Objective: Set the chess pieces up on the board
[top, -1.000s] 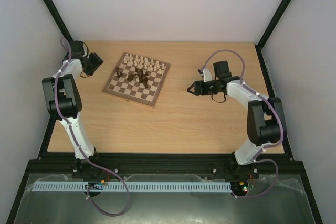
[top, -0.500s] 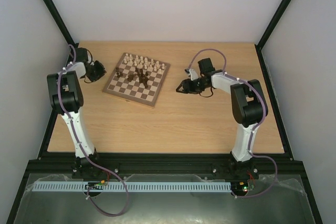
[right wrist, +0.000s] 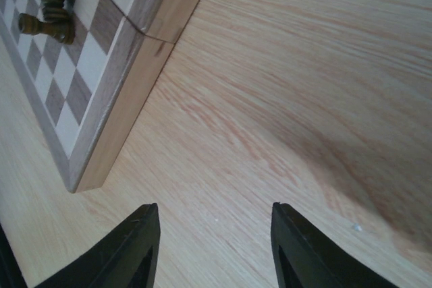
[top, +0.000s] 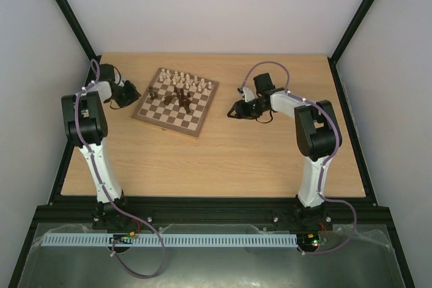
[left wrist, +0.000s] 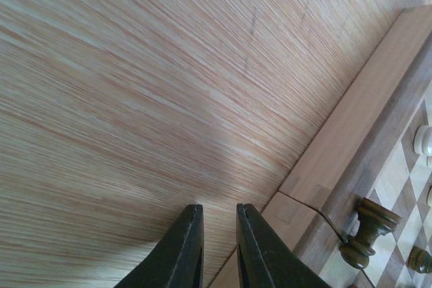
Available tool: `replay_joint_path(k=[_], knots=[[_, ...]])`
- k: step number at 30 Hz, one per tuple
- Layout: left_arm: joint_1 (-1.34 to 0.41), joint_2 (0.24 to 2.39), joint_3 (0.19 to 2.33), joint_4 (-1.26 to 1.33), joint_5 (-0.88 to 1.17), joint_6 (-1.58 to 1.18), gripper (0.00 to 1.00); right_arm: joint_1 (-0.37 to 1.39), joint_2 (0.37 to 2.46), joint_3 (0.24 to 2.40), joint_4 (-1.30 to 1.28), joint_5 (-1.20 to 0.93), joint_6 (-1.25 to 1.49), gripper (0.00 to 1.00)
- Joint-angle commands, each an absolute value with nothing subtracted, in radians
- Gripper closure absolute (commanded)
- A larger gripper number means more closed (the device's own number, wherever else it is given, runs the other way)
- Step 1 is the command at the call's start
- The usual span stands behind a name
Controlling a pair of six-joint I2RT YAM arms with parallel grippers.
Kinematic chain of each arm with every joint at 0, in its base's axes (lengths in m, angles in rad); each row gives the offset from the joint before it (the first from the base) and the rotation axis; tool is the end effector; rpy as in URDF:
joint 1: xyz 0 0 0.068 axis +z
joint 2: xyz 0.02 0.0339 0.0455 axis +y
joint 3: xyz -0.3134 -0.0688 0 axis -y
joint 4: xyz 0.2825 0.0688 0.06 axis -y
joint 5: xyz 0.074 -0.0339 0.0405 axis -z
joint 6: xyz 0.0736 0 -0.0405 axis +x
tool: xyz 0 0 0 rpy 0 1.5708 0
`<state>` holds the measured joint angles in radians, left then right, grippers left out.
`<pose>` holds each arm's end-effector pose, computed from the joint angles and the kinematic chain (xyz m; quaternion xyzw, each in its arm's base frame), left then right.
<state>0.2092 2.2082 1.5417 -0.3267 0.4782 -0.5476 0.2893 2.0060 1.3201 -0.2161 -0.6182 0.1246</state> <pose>0.5370 0.0794 0.1211 -0.2814 0.8904 -0.2704 0.2345 0.4592 0.1812 0.1601 -0.1735 0.8886 0.3455 0.2469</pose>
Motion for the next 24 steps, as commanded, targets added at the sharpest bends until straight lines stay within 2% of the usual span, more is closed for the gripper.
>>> replay_joint_path(k=[1, 10, 24], knots=[[0.193, 2.189, 1.49, -0.373, 0.503, -0.531, 0.85, 0.293, 2.028, 1.342, -0.275, -0.543, 0.124, 0.54], [0.118, 2.122, 1.348, -0.327, 0.501, -0.524, 0.85, 0.292, 2.042, 1.355, -0.297, -0.598, 0.112, 0.47], [0.004, 2.056, 1.22, -0.344, 0.519, -0.471, 0.84, 0.291, 2.088, 1.378, -0.303, -0.635, 0.091, 0.46]])
